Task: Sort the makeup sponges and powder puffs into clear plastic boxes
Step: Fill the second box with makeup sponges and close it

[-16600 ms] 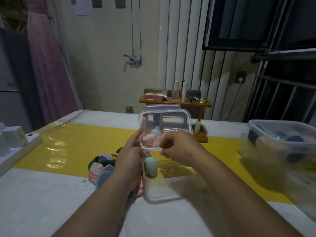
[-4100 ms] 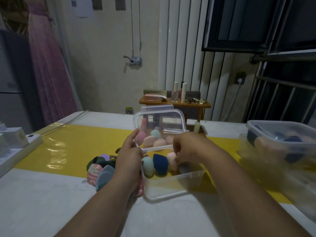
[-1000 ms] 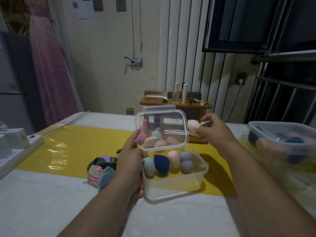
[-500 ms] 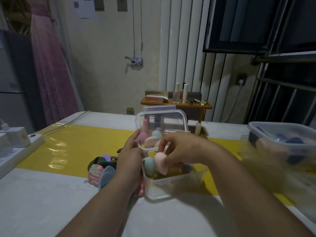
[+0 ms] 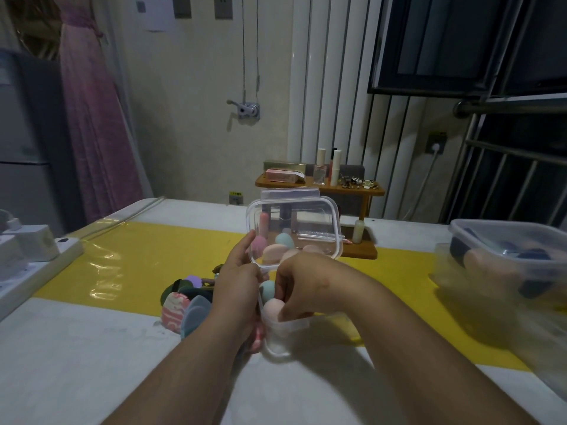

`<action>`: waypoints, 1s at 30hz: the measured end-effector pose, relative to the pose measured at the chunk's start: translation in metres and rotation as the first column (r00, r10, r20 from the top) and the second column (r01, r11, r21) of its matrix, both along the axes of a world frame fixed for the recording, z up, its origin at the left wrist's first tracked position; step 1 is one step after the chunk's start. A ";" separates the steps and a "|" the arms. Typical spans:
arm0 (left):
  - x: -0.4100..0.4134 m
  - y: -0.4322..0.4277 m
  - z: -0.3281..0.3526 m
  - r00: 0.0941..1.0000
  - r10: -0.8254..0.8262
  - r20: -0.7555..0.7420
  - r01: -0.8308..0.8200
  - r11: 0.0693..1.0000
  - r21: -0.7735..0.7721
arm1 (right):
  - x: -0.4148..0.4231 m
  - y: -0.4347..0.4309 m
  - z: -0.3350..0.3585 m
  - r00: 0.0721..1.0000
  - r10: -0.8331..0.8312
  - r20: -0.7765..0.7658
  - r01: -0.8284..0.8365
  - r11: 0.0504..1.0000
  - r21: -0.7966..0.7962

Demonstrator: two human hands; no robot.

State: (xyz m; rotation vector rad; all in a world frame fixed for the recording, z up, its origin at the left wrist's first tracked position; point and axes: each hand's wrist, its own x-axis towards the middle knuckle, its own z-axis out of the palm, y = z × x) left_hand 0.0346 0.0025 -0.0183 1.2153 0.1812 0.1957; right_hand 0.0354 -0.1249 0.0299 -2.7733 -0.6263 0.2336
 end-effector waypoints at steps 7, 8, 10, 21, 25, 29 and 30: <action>-0.005 -0.001 0.005 1.000 -0.001 -0.013 0.002 0.999 0.047 | -0.002 0.007 -0.001 0.999 0.011 0.043 -0.008 0.997 -0.079; -0.005 -0.001 0.005 1.000 0.002 -0.015 -0.001 0.999 0.054 | -0.002 0.007 0.000 0.999 0.009 0.037 -0.006 0.997 -0.079; -0.006 -0.001 0.005 1.000 0.005 -0.016 -0.004 0.998 0.063 | -0.003 0.005 0.003 1.000 0.006 0.010 -0.005 0.997 -0.082; -0.002 -0.001 0.002 1.000 0.008 -0.006 -0.008 1.000 -0.001 | -0.003 -0.001 0.007 0.997 -0.020 -0.072 0.027 0.995 0.096; -0.002 0.000 0.000 1.000 -0.003 -0.005 0.003 1.000 0.012 | 0.000 -0.007 0.010 0.998 -0.058 -0.022 0.061 0.979 0.195; 0.002 -0.001 -0.004 1.000 0.029 0.007 -0.030 0.995 0.092 | 0.016 -0.016 0.005 0.982 -0.166 0.089 0.135 0.948 0.287; 0.002 -0.001 -0.004 0.999 0.037 0.004 -0.037 0.994 0.104 | 0.020 -0.020 0.003 0.974 -0.199 0.107 0.153 0.929 0.336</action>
